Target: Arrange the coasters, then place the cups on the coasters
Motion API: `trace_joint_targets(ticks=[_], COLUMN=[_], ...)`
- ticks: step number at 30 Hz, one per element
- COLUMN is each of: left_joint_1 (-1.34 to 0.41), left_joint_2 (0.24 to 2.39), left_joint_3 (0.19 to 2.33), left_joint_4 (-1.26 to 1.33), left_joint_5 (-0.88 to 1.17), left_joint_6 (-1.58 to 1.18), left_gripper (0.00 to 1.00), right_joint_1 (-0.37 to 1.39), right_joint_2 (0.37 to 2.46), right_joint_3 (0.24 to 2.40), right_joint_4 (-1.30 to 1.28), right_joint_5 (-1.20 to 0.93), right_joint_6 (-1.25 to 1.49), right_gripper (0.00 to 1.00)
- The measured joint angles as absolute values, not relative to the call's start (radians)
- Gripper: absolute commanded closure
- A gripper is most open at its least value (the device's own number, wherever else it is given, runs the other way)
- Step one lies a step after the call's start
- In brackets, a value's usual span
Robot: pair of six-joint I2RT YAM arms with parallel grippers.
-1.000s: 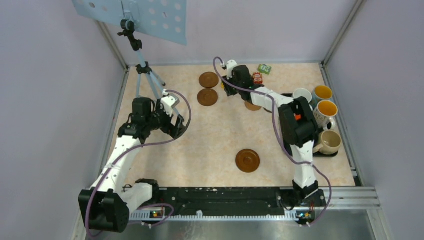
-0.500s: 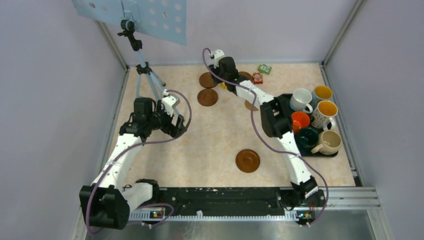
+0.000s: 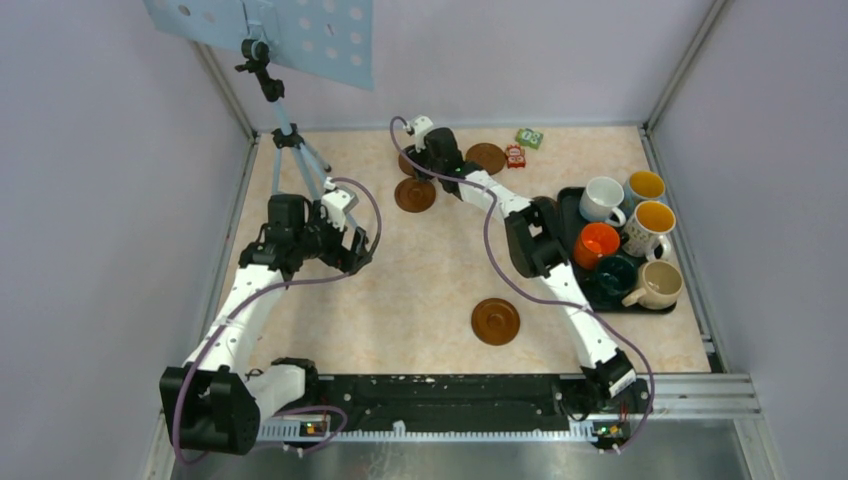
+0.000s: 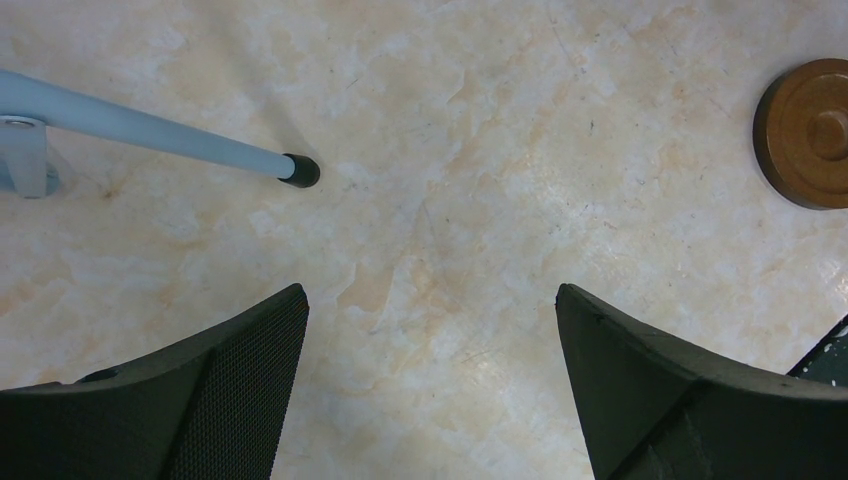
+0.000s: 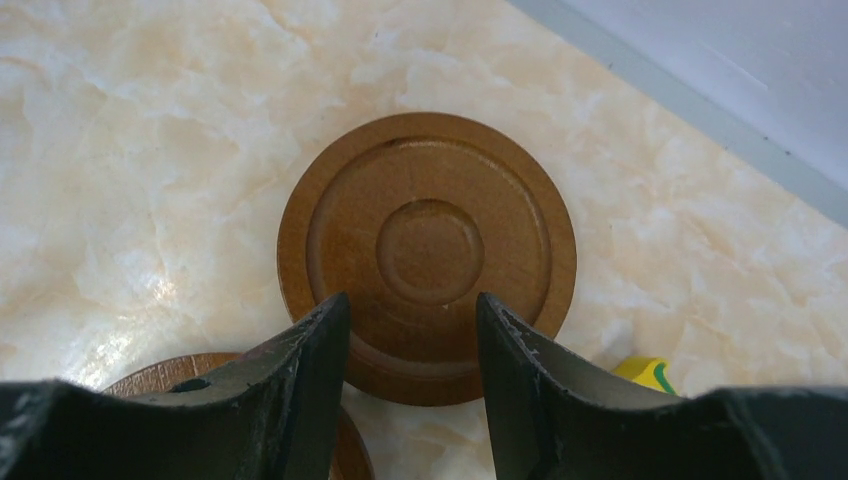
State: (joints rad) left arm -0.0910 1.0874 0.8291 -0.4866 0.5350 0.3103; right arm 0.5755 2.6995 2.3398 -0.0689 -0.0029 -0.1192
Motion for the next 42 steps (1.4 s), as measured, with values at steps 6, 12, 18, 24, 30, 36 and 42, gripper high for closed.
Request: trace_joint_targets(ticks=[6, 12, 18, 24, 30, 36, 42], left_joint_1=[-0.088, -0.088, -0.088, -0.088, -0.088, -0.088, -0.088], left_joint_2=[1.089, 1.089, 1.089, 1.087, 1.068, 1.050, 1.033], left_joint_3=[0.832, 0.832, 0.832, 0.832, 0.832, 0.832, 0.832], left_joint_4=[-0.487, -0.486, -0.486, -0.486, -0.486, -0.486, -0.486], left_joint_5=[0.527, 0.518, 0.507, 0.507, 0.504, 0.501, 0.499], left_joint_6=[0.300, 0.290, 0.290, 0.290, 0.290, 0.290, 0.290], left_gripper=[0.01, 0.01, 0.01, 0.01, 0.01, 0.01, 0.01], right_joint_1=[0.579, 0.579, 0.579, 0.579, 0.579, 0.579, 0.579], right_joint_2=[2.711, 2.722, 2.724, 2.720, 2.689, 2.650, 2.600], right_joint_3=[2.366, 2.404, 2.410, 2.410, 2.394, 2.374, 2.326], right_joint_4=[-0.099, -0.146, -0.160, -0.181, -0.259, -0.367, -0.461], right_joint_5=[0.002, 0.038, 0.046, 0.013, -0.040, -0.088, -0.147], right_joint_6=[-0.142, -0.167, -0.191, -0.210, -0.228, -0.235, -0.233], right_gripper=[0.51, 0.55, 0.62, 0.65, 0.68, 0.70, 0.73])
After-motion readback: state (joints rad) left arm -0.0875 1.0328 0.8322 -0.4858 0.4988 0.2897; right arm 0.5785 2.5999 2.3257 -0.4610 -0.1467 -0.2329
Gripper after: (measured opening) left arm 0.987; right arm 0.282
